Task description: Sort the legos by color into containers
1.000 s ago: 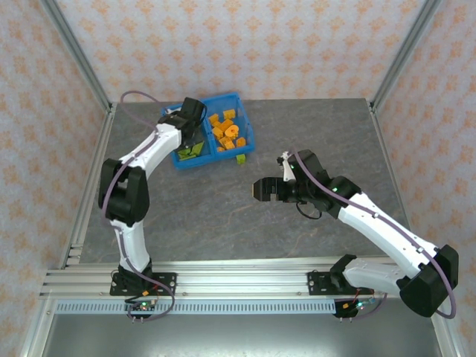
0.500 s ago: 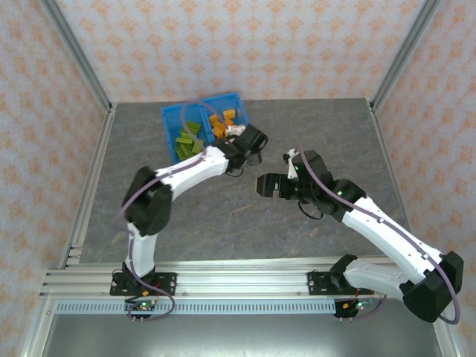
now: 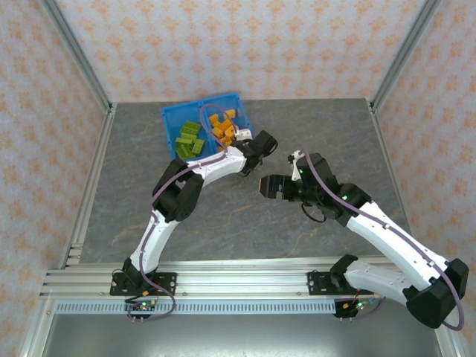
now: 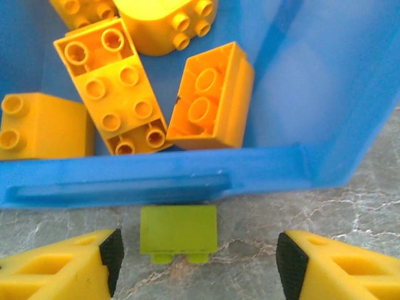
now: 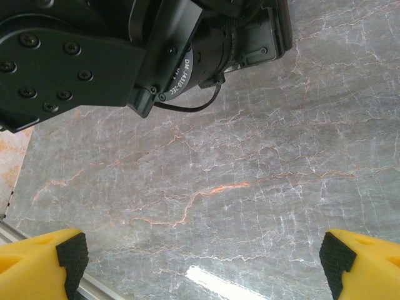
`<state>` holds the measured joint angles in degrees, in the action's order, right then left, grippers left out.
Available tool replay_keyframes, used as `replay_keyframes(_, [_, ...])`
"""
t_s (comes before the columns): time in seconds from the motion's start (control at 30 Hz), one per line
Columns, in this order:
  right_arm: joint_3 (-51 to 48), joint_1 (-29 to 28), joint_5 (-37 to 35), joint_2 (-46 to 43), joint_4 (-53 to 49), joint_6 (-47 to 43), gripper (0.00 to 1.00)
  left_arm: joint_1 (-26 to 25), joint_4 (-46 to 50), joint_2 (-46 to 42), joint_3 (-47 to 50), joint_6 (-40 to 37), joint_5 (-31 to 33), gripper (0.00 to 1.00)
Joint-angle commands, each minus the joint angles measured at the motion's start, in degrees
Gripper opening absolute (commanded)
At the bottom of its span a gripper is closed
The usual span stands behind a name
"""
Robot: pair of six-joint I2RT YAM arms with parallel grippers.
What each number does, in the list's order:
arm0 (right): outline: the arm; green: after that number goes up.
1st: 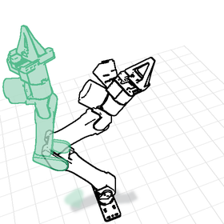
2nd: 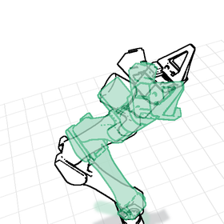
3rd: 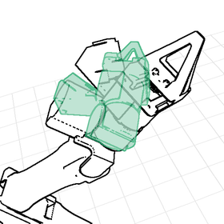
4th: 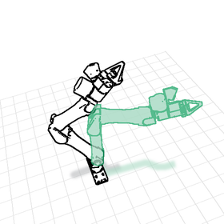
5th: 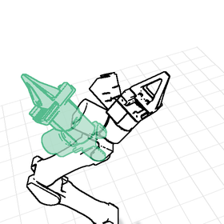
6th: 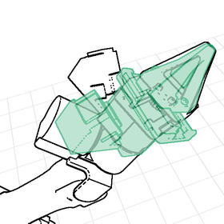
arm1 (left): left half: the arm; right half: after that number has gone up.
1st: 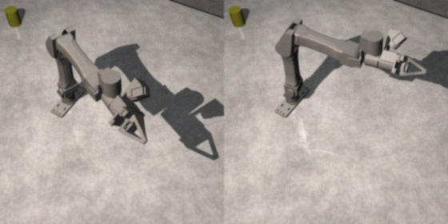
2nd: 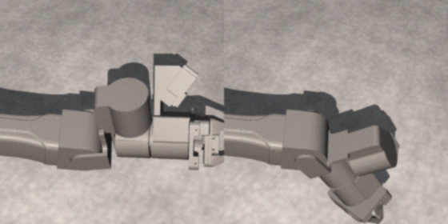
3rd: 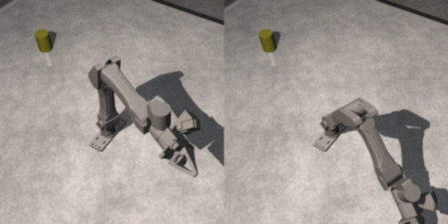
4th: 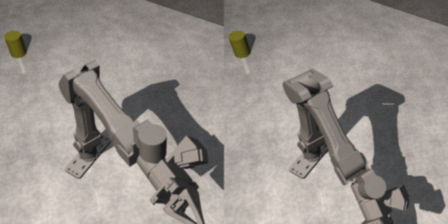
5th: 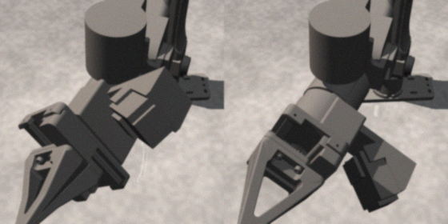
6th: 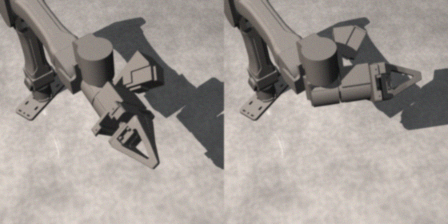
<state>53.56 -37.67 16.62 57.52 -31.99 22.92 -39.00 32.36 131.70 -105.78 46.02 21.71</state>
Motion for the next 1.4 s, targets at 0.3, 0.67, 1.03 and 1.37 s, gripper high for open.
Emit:
replay_keyframes(0.3, [0.58,0.21,-1.77,-0.04,-0.14,0.12,0.97,1.77,1.21,4.65,-2.46,-1.24,1.15,0.64])
replay_keyframes(0.67, [0.22,0.18,-1.86,0.22,0.17,0.8,0.97,2.03,1.63,0.55,-1.11,-4.36,-1.27,0.29])
replay_keyframes(1.03, [0.49,0.17,0.53,2.07,2.38,1.65,0.97,4.91,3.76,-25.5,10.39,-10.83,2.2,0.26])
replay_keyframes(1.37, [0.33,0.16,1.22,2.34,2.72,1.83,0.97,19.73,1.97,-30.61,19.35,-11.83,-0.08,0.28])
